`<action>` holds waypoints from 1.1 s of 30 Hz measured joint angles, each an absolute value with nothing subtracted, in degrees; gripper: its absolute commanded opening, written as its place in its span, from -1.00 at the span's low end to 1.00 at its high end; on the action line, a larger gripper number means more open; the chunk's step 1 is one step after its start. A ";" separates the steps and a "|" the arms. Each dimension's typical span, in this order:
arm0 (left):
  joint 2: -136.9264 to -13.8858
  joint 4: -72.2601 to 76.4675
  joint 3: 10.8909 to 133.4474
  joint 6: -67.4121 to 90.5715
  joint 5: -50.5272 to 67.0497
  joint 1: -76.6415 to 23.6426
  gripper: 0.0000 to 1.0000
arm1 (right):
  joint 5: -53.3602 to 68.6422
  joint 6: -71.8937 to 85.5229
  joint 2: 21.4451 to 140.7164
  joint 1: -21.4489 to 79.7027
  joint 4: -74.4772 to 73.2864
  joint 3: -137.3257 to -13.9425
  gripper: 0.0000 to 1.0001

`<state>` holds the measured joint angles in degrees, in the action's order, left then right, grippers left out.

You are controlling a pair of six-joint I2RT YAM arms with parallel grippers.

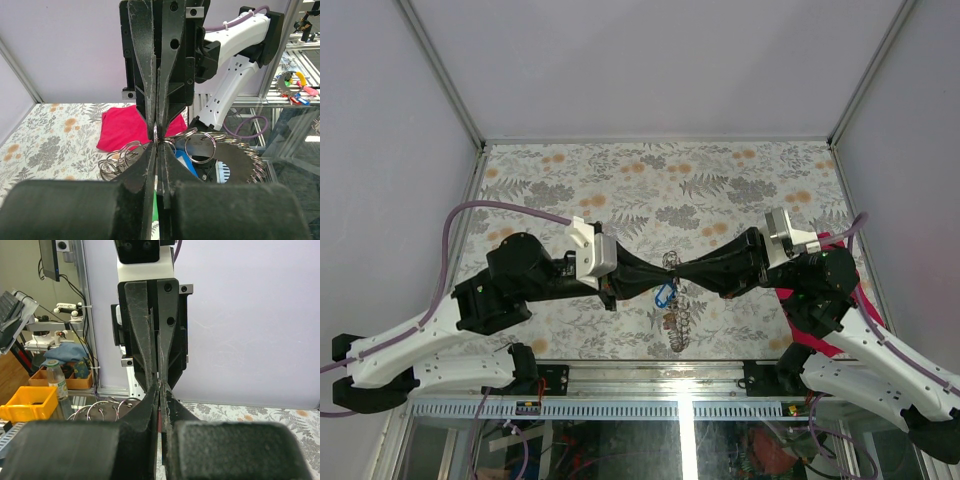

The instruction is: Put the keys on the keyring

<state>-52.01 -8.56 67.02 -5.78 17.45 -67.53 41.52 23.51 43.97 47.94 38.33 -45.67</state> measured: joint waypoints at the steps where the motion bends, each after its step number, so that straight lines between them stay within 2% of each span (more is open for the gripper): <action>1: -52.01 -8.62 67.05 -5.74 17.37 -67.53 -1.00 | 41.52 23.11 43.88 47.94 38.04 -45.67 -1.00; 8: -52.34 -10.81 67.53 -5.43 16.82 -67.53 -1.00 | 41.10 19.64 42.44 47.94 33.34 -45.67 -1.00; 14: -53.60 -16.38 70.13 -5.17 16.12 -67.53 -1.00 | 40.91 16.75 41.41 47.94 28.49 -45.69 -0.62; 18: -56.25 -24.21 75.64 -5.17 14.87 -67.53 -1.00 | 39.35 13.39 39.68 47.94 23.77 -45.84 -0.48; 33: -69.32 -52.36 90.61 -4.19 6.94 -67.51 -1.00 | 31.90 3.66 36.23 47.94 6.98 -47.55 -0.35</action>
<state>-69.32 -52.36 90.61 -4.19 6.94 -67.51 31.90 3.66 36.23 47.94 6.98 -47.55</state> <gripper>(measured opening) 0.012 0.315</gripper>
